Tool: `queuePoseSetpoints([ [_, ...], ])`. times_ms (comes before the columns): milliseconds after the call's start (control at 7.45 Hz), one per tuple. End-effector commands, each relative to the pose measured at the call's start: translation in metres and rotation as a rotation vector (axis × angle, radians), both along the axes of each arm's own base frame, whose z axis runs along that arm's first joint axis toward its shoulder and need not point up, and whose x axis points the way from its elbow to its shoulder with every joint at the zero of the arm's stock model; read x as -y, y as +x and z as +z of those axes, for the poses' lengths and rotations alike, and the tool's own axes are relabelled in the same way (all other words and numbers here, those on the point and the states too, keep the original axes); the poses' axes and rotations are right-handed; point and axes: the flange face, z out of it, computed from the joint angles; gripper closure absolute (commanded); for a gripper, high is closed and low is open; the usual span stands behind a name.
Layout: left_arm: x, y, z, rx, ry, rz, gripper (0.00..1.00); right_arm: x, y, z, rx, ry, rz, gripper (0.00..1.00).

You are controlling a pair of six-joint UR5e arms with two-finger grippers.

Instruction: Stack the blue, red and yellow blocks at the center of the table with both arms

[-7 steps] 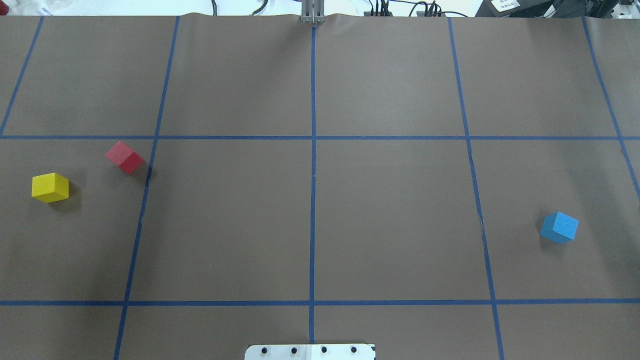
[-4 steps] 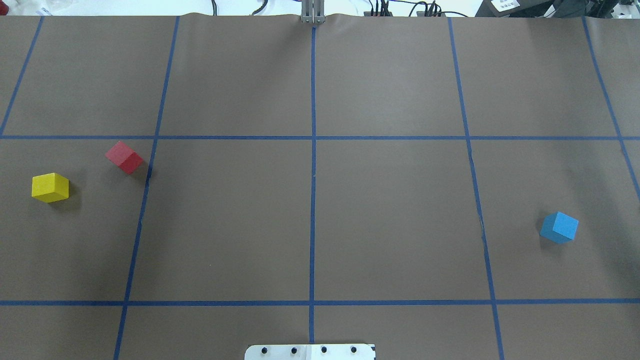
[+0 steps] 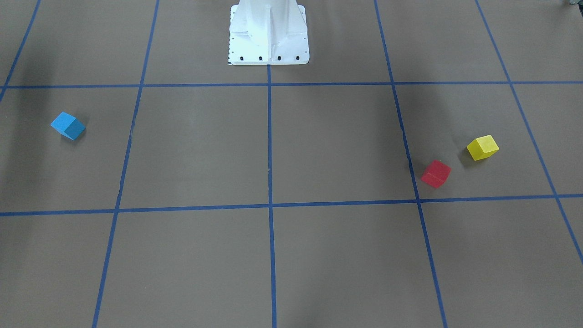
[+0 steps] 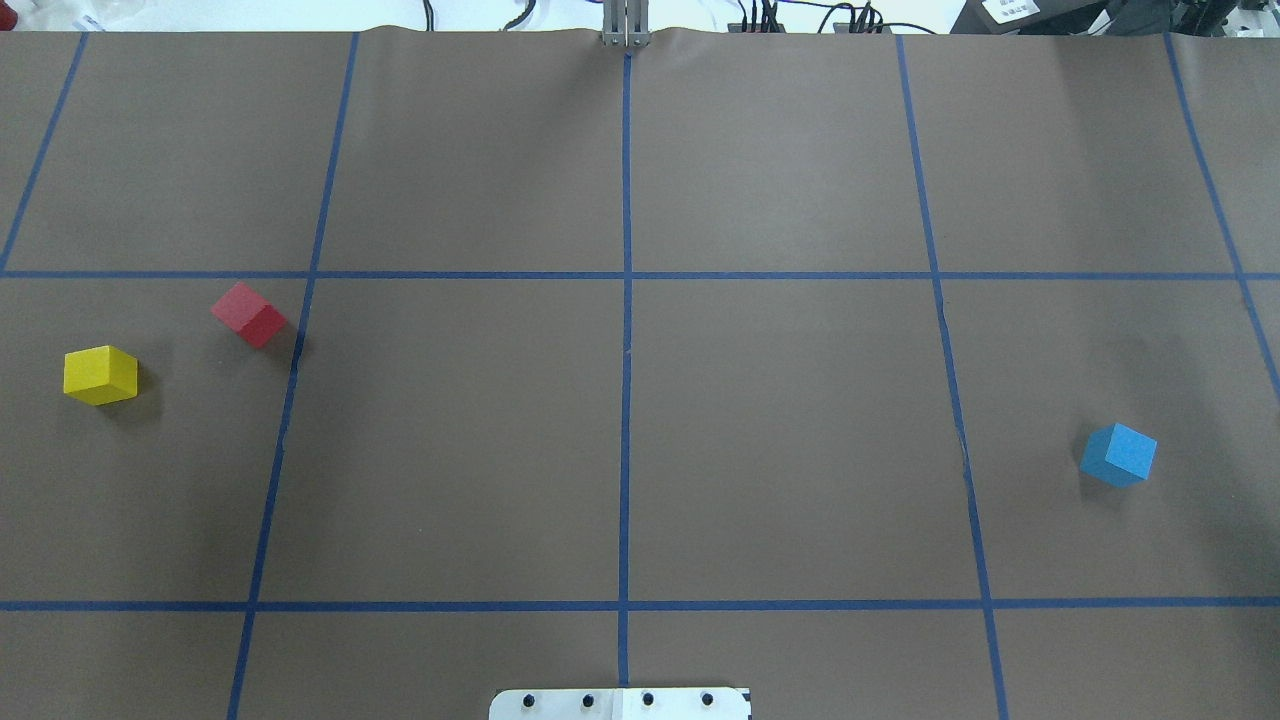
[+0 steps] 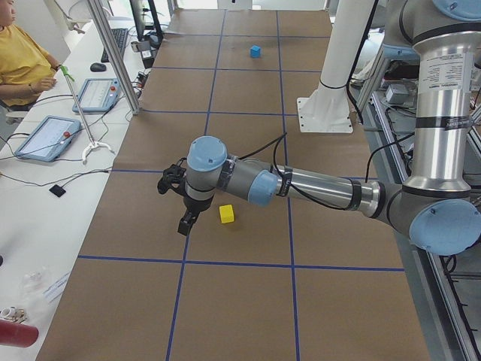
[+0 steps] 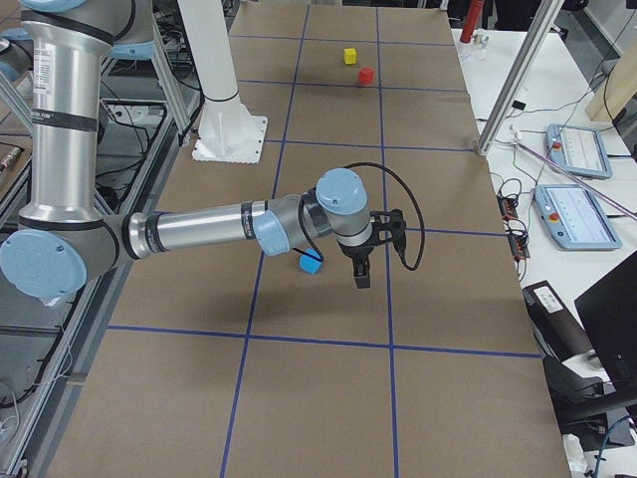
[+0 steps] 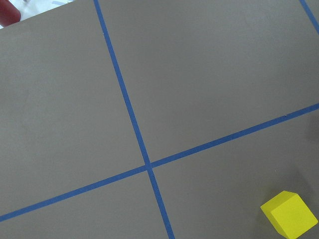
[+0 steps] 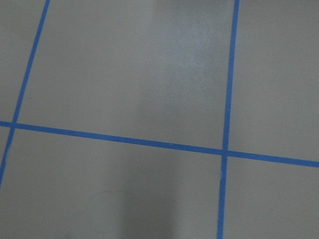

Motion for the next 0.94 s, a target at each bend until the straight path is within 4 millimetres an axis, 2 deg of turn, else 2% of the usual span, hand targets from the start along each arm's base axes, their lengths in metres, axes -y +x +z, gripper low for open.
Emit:
queuePoseSetpoints([
  [0, 0.000, 0.000, -0.002, -0.002, 0.008, 0.001, 0.00, -0.042, -0.071, -0.057, -0.021, -0.124, 0.120, 0.01],
  [134, 0.000, 0.000, -0.003, -0.002, 0.012, 0.001, 0.00, -0.057, -0.109, -0.065, -0.077, -0.167, 0.184, 0.01],
  [269, 0.000, 0.000, -0.004, -0.004, 0.015, 0.001, 0.00, -0.072, -0.152, -0.053, -0.162, -0.187, 0.247, 0.01],
  [537, 0.001, 0.001, -0.007, -0.004, 0.020, 0.003, 0.00, -0.109, -0.206, -0.032, -0.199, -0.190, 0.352, 0.01],
  [671, 0.001, 0.001, -0.007, -0.004, 0.022, 0.003, 0.00, -0.122, -0.235, -0.026, -0.209, -0.189, 0.409, 0.02],
  [806, 0.001, 0.001, -0.006, -0.004, 0.020, 0.003, 0.00, -0.125, -0.249, -0.012, -0.214, -0.171, 0.427, 0.02],
])
